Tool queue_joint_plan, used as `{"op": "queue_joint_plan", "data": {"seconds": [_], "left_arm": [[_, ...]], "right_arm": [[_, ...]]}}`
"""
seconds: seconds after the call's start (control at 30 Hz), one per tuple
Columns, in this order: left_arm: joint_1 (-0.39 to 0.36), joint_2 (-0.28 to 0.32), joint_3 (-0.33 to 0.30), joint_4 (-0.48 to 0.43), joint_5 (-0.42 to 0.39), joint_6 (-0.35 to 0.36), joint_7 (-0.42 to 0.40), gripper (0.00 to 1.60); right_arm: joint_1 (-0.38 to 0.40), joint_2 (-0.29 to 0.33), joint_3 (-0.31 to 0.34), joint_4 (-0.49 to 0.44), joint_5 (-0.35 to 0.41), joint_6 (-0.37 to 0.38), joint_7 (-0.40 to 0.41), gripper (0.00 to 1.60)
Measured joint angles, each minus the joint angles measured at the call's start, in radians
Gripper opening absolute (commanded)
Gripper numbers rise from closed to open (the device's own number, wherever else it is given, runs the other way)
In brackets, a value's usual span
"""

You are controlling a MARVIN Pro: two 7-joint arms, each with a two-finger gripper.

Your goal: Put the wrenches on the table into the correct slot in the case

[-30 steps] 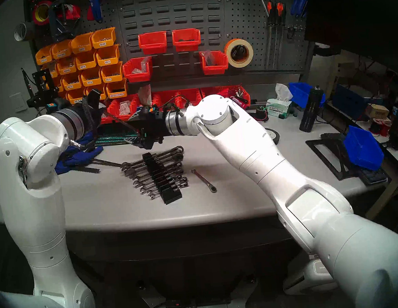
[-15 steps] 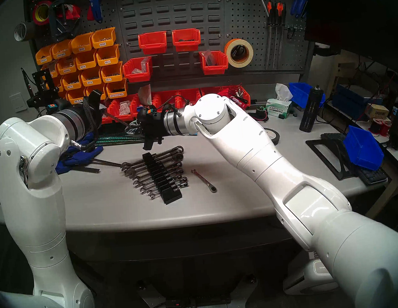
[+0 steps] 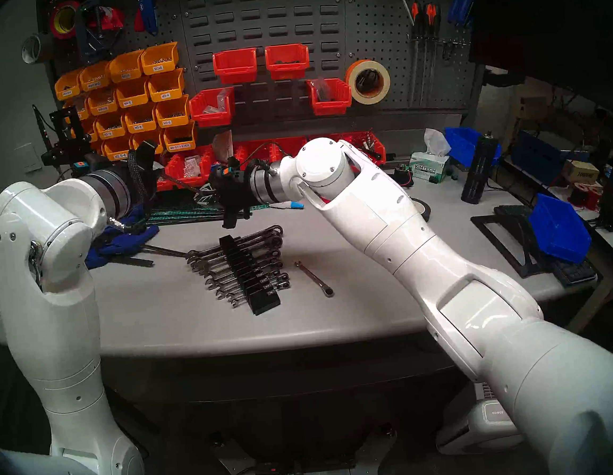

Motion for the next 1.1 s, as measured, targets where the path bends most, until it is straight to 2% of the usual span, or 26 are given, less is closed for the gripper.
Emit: {"op": "queue_joint_plan", "data": {"seconds": [0.03,0.07,0.1,0.17,0.2,0.23,0.27,0.43,0.53,0.57,0.73,0.87,1.1], "left_arm": [[0.001,0.001,0.000,0.001,-0.001,0.000,0.002,0.00],[0.002,0.001,0.000,0.001,-0.001,0.000,0.002,0.00],[0.002,0.002,0.000,0.001,-0.001,0.000,0.003,0.00],[0.002,0.003,-0.002,0.000,-0.001,0.000,0.004,0.00],[0.002,0.004,-0.002,0.000,-0.002,0.000,0.004,0.00],[0.003,0.004,-0.003,0.000,-0.002,0.000,0.004,0.00],[0.003,0.005,-0.004,-0.001,-0.003,0.000,0.005,0.00],[0.003,0.007,-0.007,-0.002,-0.009,-0.002,0.006,0.00],[0.003,0.008,-0.008,-0.003,-0.012,-0.002,0.007,0.00],[0.003,0.008,-0.009,-0.003,-0.012,-0.003,0.007,0.00],[0.003,0.010,-0.010,-0.003,-0.015,-0.006,0.011,0.00],[0.003,0.012,-0.010,-0.003,-0.016,-0.009,0.014,0.00],[0.004,0.016,-0.011,-0.002,-0.019,-0.011,0.021,0.00]], "right_arm": [[0.005,0.004,-0.009,-0.007,-0.016,-0.001,0.000,0.79],[0.007,0.005,-0.013,-0.009,-0.023,-0.001,0.001,1.16],[0.010,0.009,-0.021,-0.013,-0.036,-0.002,0.001,1.22],[0.014,0.014,-0.034,-0.019,-0.059,-0.002,0.002,1.14],[0.016,0.017,-0.040,-0.021,-0.070,-0.003,0.002,1.00],[0.018,0.019,-0.046,-0.023,-0.081,-0.004,0.002,1.00],[0.019,0.021,-0.050,-0.025,-0.089,-0.004,0.002,0.90],[0.026,0.030,-0.061,-0.039,-0.127,-0.005,0.000,0.88],[0.028,0.032,-0.061,-0.046,-0.139,-0.007,-0.003,0.80],[0.028,0.032,-0.061,-0.049,-0.142,-0.008,-0.005,0.72],[0.029,0.030,-0.060,-0.068,-0.166,-0.012,-0.019,0.63],[0.029,0.029,-0.060,-0.092,-0.186,-0.016,-0.034,0.00],[0.029,0.034,-0.058,-0.130,-0.229,-0.012,-0.057,0.00]]}}
